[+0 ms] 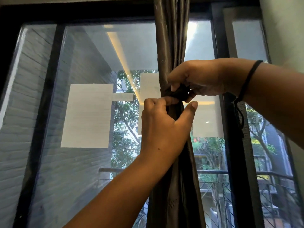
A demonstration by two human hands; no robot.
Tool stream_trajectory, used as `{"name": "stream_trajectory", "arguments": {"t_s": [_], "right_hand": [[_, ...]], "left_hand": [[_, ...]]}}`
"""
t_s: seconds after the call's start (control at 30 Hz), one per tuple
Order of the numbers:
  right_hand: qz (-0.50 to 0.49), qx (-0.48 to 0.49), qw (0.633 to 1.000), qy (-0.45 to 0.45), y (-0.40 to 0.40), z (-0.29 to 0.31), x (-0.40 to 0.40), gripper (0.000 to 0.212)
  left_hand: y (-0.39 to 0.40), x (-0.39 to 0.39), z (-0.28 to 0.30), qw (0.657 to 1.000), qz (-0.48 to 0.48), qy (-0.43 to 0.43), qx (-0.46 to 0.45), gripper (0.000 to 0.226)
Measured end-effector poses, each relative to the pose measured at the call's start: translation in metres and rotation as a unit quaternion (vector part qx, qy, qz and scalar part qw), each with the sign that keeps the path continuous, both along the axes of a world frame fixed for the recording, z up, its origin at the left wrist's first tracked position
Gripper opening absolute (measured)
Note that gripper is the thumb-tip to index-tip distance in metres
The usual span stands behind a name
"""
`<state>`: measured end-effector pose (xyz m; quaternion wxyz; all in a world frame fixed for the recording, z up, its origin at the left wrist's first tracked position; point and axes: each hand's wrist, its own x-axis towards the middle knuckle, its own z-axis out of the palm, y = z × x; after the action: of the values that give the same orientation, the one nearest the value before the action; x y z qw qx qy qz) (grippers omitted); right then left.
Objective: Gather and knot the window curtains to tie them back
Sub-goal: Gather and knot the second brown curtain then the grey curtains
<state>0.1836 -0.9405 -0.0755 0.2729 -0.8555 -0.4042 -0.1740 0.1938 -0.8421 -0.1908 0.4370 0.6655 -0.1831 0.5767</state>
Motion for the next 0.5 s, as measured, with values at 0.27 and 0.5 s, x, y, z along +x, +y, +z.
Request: {"name": "stream_trajectory", "arguments": {"t_s": [0.27, 0.5], "right_hand": [[0.018, -0.007, 1.0, 0.006, -0.004, -0.005, 0.013, 0.031], [0.054, -0.043, 0.997, 0.035, -0.013, -0.006, 0.01, 0.012]], "left_hand": [[-0.014, -0.012, 0.008, 0.955, -0.247, 0.044, -0.161, 0.023], [-0.004, -0.001, 0.0, 0.98, -0.141, -0.062, -0.13, 0.027]]}}
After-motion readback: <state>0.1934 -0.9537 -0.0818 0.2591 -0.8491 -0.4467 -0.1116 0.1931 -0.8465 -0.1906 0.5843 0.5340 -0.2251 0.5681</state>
